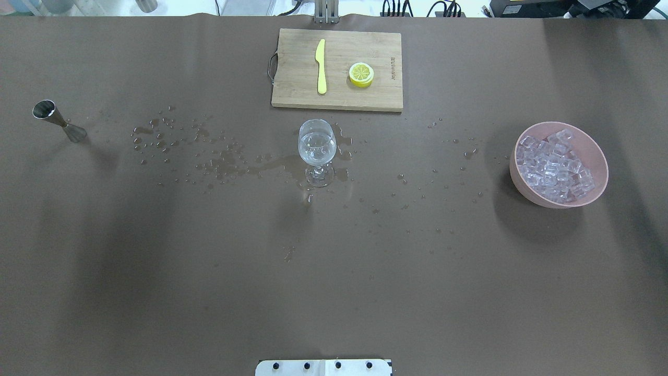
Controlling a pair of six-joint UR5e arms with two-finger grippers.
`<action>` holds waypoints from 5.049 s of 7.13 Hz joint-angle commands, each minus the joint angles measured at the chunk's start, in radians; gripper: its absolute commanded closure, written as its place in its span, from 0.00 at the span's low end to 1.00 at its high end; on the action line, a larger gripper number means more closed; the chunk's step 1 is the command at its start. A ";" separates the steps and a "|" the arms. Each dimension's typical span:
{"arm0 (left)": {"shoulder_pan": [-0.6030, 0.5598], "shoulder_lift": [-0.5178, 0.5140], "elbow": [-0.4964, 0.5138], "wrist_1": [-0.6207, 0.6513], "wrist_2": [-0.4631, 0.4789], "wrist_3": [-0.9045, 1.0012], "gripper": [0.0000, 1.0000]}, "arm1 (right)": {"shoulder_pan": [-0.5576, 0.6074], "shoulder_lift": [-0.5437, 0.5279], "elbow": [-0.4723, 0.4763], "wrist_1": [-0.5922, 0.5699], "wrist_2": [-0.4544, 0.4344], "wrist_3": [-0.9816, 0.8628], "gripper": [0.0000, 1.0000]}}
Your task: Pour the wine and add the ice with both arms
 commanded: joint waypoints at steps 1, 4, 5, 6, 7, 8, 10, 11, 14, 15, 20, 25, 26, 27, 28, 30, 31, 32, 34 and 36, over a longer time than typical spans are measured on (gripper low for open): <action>-0.003 0.023 -0.068 0.001 0.000 -0.001 0.02 | -0.001 0.007 -0.010 0.000 0.002 0.001 0.00; -0.002 0.064 -0.063 -0.028 0.002 0.003 0.02 | -0.001 0.004 -0.008 0.006 0.004 0.007 0.00; -0.002 0.083 -0.079 -0.081 -0.001 0.002 0.02 | -0.001 0.006 -0.010 0.009 0.003 0.010 0.00; 0.006 0.082 -0.075 -0.150 -0.001 0.000 0.02 | -0.001 0.004 -0.010 0.009 0.004 0.010 0.00; 0.010 0.070 -0.075 -0.172 -0.003 0.002 0.02 | -0.001 0.004 -0.010 0.009 0.007 0.012 0.00; 0.010 0.074 -0.069 -0.201 -0.056 -0.015 0.02 | -0.001 0.001 -0.010 0.009 0.010 0.013 0.00; 0.019 0.050 -0.035 -0.290 -0.098 -0.163 0.04 | -0.001 0.004 -0.010 0.011 0.010 0.013 0.00; 0.024 0.036 0.023 -0.403 -0.090 -0.173 0.07 | -0.001 0.003 -0.010 0.009 0.010 0.013 0.00; 0.033 0.040 0.138 -0.697 -0.078 -0.254 0.02 | -0.004 0.004 -0.008 0.009 0.013 0.019 0.00; 0.033 0.036 0.232 -0.853 -0.076 -0.282 0.02 | -0.009 0.006 -0.008 0.009 0.012 0.021 0.00; 0.209 0.065 0.265 -1.259 0.275 -0.672 0.09 | -0.029 0.003 0.004 0.008 0.021 0.033 0.00; 0.452 0.102 0.262 -1.357 0.622 -0.797 0.03 | -0.029 0.004 0.029 0.008 0.053 0.052 0.00; 0.531 0.102 0.262 -1.364 0.749 -0.797 0.03 | -0.029 0.006 0.027 0.009 0.055 0.056 0.00; 0.581 0.108 0.266 -1.385 0.823 -0.799 0.03 | -0.029 0.004 0.029 0.009 0.056 0.056 0.00; 0.634 0.108 0.264 -1.386 0.927 -0.811 0.03 | -0.029 0.000 0.036 0.008 0.065 0.056 0.00; 0.682 0.065 0.351 -1.386 1.035 -0.834 0.03 | -0.032 0.004 0.033 0.008 0.065 0.058 0.00; 0.687 0.057 0.385 -1.383 1.134 -0.831 0.03 | -0.032 0.007 0.032 0.006 0.065 0.058 0.00; 0.699 0.028 0.400 -1.380 1.151 -0.834 0.03 | -0.032 0.007 0.035 0.006 0.067 0.058 0.00; 0.778 -0.038 0.439 -1.381 1.242 -0.836 0.03 | -0.030 0.006 0.035 0.008 0.075 0.056 0.00; 0.793 -0.055 0.451 -1.373 1.247 -0.836 0.03 | -0.030 0.004 0.035 0.008 0.076 0.056 0.00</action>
